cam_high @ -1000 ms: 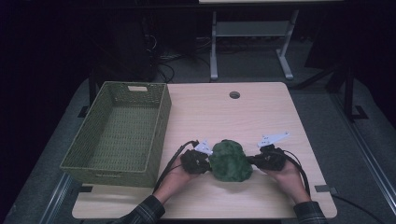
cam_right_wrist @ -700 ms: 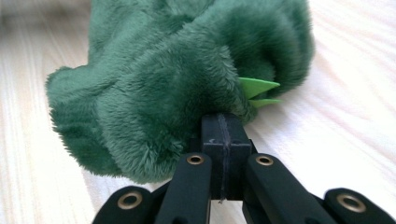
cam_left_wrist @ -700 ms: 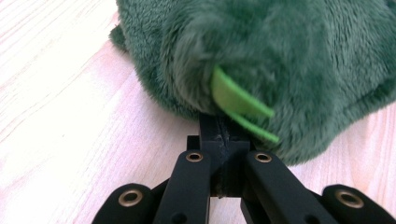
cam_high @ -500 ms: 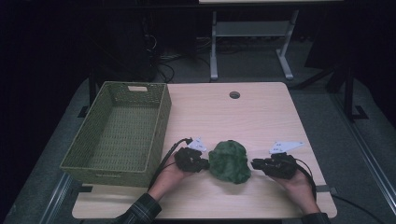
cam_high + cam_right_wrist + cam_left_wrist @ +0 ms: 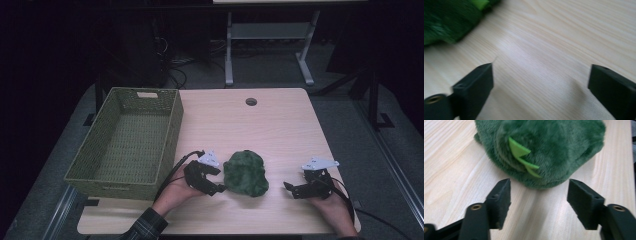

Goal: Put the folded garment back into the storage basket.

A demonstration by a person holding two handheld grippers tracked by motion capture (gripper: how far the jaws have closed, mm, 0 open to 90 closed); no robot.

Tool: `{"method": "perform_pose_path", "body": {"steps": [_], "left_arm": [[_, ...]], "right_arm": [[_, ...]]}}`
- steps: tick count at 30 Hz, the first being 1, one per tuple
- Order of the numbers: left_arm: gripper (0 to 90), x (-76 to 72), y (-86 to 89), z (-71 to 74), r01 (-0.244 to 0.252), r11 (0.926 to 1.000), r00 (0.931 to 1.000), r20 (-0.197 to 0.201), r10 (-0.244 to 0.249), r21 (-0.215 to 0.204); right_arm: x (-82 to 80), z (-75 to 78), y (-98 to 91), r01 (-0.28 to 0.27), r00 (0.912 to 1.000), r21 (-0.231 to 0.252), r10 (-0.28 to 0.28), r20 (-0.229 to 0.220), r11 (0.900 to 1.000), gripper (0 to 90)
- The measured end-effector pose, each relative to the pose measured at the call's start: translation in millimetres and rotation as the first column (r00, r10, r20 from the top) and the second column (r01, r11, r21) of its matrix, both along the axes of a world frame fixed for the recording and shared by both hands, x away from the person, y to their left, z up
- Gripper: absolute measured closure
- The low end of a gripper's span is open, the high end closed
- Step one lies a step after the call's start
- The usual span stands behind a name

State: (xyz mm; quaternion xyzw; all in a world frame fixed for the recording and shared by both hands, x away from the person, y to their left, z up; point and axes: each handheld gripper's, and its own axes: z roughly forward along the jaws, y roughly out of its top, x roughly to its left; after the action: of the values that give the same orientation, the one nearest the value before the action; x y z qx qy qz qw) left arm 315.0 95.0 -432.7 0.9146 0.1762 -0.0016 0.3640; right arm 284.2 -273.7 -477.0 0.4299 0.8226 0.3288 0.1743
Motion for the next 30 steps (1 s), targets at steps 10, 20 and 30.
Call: {"method": "perform_pose_path", "body": {"steps": [10, 20, 30], "left_arm": [[16.8, 15.3, -11.9, 20.1, 0.054, 0.9982, 0.9962, 0.07, -0.052, -0.027], [14.3, 31.0, -35.7, 12.8, 0.121, 0.9927, 0.9903, 0.069, -0.121, 0.002], [13.7, 33.8, -52.3, -14.7, 0.151, 0.9855, 0.9879, 0.025, -0.153, 0.077]], "right_arm": [[6.5, -6.7, -5.1, 0.019, 0.9998, 0.039, -0.019, -0.004, 0.9991, 1.5], [6.8, -6.7, -5.0, 0.016, 0.9999, 0.038, -0.016, -0.005, 0.9992, 1.4], [6.9, -6.6, -4.9, 0.011, 0.9999, 0.039, -0.01, -0.006, 0.9992, 1.5]]}}
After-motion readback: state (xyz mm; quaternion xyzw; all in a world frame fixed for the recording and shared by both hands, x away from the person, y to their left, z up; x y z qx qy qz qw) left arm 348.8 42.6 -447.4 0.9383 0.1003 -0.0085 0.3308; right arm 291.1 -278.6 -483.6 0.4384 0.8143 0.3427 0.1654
